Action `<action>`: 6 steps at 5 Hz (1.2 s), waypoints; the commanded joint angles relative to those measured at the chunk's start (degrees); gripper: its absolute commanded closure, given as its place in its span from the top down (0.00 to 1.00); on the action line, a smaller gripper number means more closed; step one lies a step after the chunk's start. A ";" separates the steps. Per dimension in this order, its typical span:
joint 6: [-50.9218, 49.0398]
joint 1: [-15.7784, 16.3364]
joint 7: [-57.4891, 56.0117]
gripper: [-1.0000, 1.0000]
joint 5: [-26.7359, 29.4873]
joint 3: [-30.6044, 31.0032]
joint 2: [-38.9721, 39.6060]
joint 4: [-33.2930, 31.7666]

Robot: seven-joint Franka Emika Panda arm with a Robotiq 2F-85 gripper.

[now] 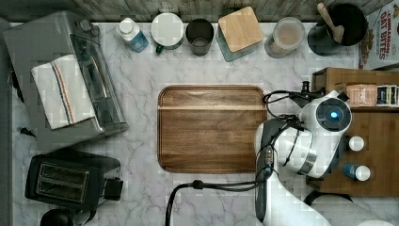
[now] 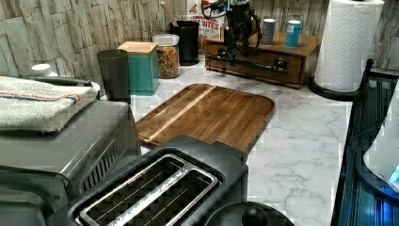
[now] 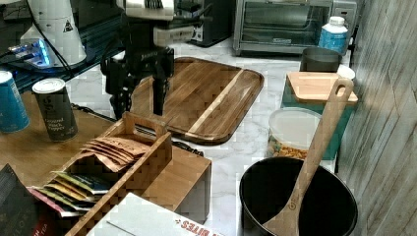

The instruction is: Open the drawer.

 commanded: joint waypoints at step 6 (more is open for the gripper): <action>-1.67 -1.67 -11.71 1.00 13.81 10.95 4.67 1.03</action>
